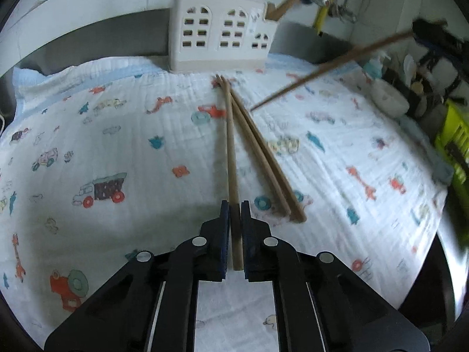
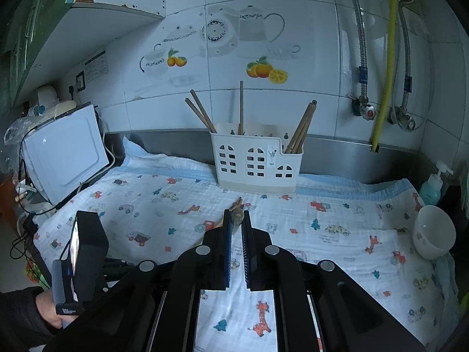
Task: Organize utensils
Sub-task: 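Lift the left gripper's chopstick over the holder while the right gripper carries its own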
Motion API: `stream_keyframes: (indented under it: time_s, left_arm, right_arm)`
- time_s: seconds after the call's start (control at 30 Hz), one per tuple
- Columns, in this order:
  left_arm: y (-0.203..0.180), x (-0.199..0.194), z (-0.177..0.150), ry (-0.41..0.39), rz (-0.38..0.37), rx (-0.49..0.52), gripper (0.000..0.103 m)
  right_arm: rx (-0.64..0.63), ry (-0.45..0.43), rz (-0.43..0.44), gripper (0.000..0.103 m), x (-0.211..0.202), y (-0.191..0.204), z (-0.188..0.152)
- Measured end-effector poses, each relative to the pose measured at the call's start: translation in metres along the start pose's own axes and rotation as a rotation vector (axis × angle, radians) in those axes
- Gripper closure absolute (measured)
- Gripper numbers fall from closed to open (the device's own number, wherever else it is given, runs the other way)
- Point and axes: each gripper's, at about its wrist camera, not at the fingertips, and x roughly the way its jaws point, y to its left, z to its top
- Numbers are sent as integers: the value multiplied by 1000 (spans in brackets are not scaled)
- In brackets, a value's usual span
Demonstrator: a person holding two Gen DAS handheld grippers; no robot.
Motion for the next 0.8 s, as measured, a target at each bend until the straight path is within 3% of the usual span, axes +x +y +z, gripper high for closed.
stream_keyframes:
  time_s: [0.2,0.47,0.8]
  left_arm:
    - [7,-33,24,-112,-54,-39,98]
    - [8,-57,59,-232,-61,-20,98]
    - [2,-64,102,-266,-77,48,98]
  right_arm:
    - [-22,-13,6,96,-5,1,12]
    - [-54,-36,34,96,-11,-1,41]
    - [-86,-38,48,96,1,-19,98]
